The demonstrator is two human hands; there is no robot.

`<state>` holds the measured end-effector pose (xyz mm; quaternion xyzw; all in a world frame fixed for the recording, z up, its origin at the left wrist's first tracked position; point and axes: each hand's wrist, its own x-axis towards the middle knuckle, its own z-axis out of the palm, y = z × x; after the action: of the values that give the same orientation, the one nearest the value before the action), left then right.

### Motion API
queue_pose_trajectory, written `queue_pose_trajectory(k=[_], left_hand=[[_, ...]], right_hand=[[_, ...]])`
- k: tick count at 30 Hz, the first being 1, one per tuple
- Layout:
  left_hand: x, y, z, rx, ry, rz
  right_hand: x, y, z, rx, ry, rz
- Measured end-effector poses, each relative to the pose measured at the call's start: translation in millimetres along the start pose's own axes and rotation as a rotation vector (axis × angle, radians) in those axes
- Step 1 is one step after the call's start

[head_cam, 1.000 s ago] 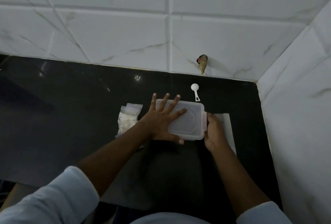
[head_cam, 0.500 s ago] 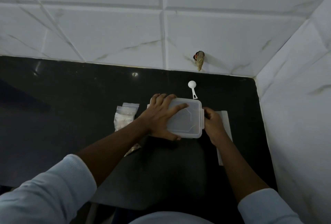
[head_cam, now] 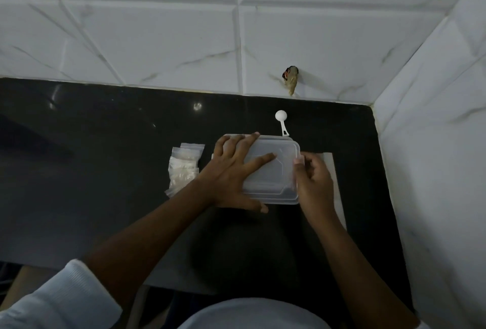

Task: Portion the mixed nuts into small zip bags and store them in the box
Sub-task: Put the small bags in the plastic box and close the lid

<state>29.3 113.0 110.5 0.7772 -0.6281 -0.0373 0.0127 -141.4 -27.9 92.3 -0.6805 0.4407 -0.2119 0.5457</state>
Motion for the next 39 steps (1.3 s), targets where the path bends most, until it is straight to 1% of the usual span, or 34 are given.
queue_pose_trajectory(k=[2, 3, 4, 6, 7, 8, 9, 10, 13, 15, 17, 21, 24, 25, 27, 28, 30, 32, 33, 36, 39], left_hand=[[-15, 5, 0, -0.129, 0.087, -0.048], [-24, 7, 4, -0.244, 0.170, -0.125], [-33, 10, 6, -0.386, 0.285, -0.250], [-49, 20, 13, -0.784, 0.505, -0.628], [-56, 26, 16, -1.015, 0.530, -0.824], [-63, 31, 18, -1.218, 0.504, -0.967], [-70, 34, 22, -1.336, 0.466, -1.039], [-78, 37, 26, -1.357, 0.438, -1.065], [-99, 42, 37, -1.294, 0.409, -1.081], [-105, 45, 45, -1.260, 0.386, -1.105], [-106, 45, 52, -1.194, 0.327, -1.112], [-100, 41, 61, -0.979, 0.238, -1.039], [-100, 39, 65, -0.868, 0.192, -0.968], [-101, 38, 67, -0.842, 0.204, -0.948], [-106, 36, 73, -0.754, 0.289, -0.956], [-109, 35, 75, -0.695, 0.346, -0.996], [-112, 30, 76, -0.640, 0.442, -1.155], [-115, 20, 77, -0.748, 0.491, -1.300], [-116, 14, 79, -0.839, 0.512, -1.331], [-121, 7, 77, -1.085, 0.568, -1.298], [-122, 11, 65, -1.191, 0.622, -1.257]], right_hand=[[-14, 5, 0, 0.044, 0.002, 0.023], [-21, 7, 0, 0.058, 0.010, 0.037], [-28, 10, -1, 0.075, 0.024, 0.047], [-41, 15, -2, 0.141, 0.039, 0.071], [-47, 18, -2, 0.167, 0.026, 0.083], [-54, 22, -2, 0.169, 0.001, 0.092], [-61, 25, -3, 0.145, -0.023, 0.093], [-65, 29, -4, 0.087, -0.036, 0.082], [-71, 39, -10, -0.198, -0.113, 0.036], [-68, 46, -11, -0.372, -0.198, 0.062], [-63, 54, -9, -0.500, -0.254, 0.090], [-53, 72, 1, -0.759, -0.295, 0.028], [-46, 76, 4, -0.815, -0.294, 0.005], [-45, 75, 4, -0.829, -0.296, 0.004], [-43, 73, 4, -0.874, -0.316, 0.020], [-44, 71, 4, -0.899, -0.320, 0.012], [-48, 66, 3, -0.932, -0.299, -0.070], [-52, 58, 4, -0.897, -0.270, -0.194], [-55, 52, 5, -0.856, -0.264, -0.251], [-59, 33, 13, -0.706, -0.266, -0.363], [-60, 11, 24, -0.627, -0.295, -0.402]])
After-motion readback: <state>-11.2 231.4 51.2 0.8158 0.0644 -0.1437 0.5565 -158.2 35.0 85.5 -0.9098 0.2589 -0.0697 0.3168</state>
